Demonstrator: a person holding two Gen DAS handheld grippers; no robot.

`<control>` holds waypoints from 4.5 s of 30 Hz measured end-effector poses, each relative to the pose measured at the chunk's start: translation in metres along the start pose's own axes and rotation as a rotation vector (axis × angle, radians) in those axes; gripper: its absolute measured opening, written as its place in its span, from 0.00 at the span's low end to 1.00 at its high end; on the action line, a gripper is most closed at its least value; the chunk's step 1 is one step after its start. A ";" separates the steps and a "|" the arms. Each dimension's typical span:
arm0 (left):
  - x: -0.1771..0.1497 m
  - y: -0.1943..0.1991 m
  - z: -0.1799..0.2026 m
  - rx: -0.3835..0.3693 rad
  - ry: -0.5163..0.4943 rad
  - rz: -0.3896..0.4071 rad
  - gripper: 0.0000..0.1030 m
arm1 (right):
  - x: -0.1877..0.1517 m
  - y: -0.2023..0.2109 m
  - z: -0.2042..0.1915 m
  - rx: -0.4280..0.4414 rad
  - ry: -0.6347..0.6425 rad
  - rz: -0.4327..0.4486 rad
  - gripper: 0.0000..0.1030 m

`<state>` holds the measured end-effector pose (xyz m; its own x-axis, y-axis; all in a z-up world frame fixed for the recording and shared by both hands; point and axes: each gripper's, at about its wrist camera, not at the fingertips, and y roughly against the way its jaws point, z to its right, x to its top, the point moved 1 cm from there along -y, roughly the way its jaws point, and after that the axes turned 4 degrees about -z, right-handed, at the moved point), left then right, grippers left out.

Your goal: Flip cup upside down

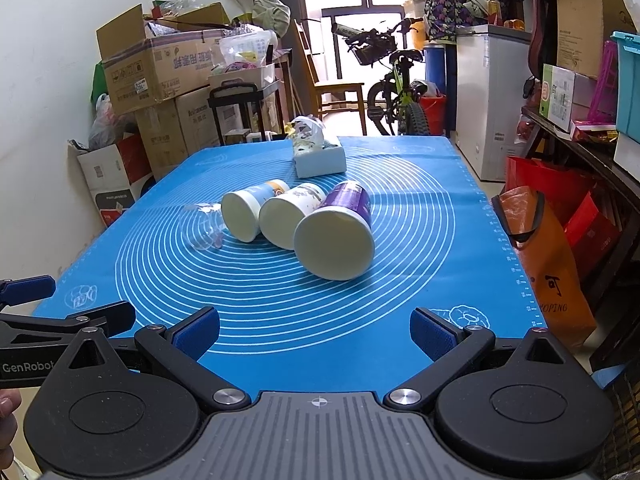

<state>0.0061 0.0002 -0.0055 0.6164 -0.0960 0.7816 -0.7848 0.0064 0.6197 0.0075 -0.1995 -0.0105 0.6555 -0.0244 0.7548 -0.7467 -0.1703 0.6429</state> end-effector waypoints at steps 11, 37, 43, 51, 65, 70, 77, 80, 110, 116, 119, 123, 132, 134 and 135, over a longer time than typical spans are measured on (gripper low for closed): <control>0.000 0.001 0.000 0.001 0.000 0.005 1.00 | 0.001 0.002 0.000 -0.002 0.008 0.000 0.98; 0.000 -0.001 -0.001 0.000 0.004 -0.009 1.00 | 0.002 0.001 0.003 -0.002 0.004 -0.009 0.98; 0.000 -0.008 -0.003 0.001 0.013 0.002 1.00 | 0.003 -0.003 0.003 0.000 0.004 -0.013 0.98; 0.015 -0.033 -0.013 0.022 -0.023 0.035 1.00 | 0.016 -0.021 0.001 0.000 0.019 -0.012 0.98; 0.054 -0.132 -0.027 0.047 -0.095 0.048 1.00 | 0.049 -0.070 0.004 -0.034 0.012 -0.016 0.98; 0.061 -0.167 -0.030 0.041 -0.114 0.020 1.00 | 0.051 -0.085 0.013 -0.063 0.002 -0.033 0.98; 0.067 -0.190 -0.031 0.001 -0.123 -0.010 0.73 | 0.050 -0.102 0.027 -0.096 -0.022 -0.054 0.98; 0.066 -0.192 -0.033 -0.018 -0.112 -0.030 0.62 | 0.050 -0.107 0.029 -0.099 -0.031 -0.059 0.98; 0.010 -0.117 0.011 -0.115 -0.046 -0.085 0.72 | 0.029 -0.080 0.023 -0.072 -0.021 -0.099 0.98; 0.010 -0.113 0.009 -0.136 -0.041 -0.085 0.86 | 0.028 -0.083 0.021 -0.060 -0.025 -0.114 0.98; 0.012 -0.107 0.008 -0.156 -0.035 -0.076 0.90 | 0.029 -0.082 0.020 -0.049 -0.029 -0.116 0.98; 0.016 -0.095 0.009 -0.174 -0.043 -0.060 0.90 | 0.032 -0.076 0.018 -0.031 -0.038 -0.110 0.98; 0.032 -0.062 -0.024 -0.142 0.029 0.012 0.91 | 0.066 -0.054 0.002 0.027 -0.026 -0.098 0.98; 0.036 -0.062 -0.037 -0.098 0.050 0.027 0.91 | 0.077 -0.057 -0.007 0.046 -0.016 -0.115 0.98; 0.037 -0.063 -0.044 -0.071 0.060 0.032 0.91 | 0.081 -0.059 -0.012 0.059 -0.012 -0.129 0.97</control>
<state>0.0813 0.0396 -0.0127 0.5956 -0.0354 0.8025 -0.7988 0.0794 0.5964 0.1035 -0.1797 0.0138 0.7472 -0.0102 0.6645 -0.6484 -0.2307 0.7255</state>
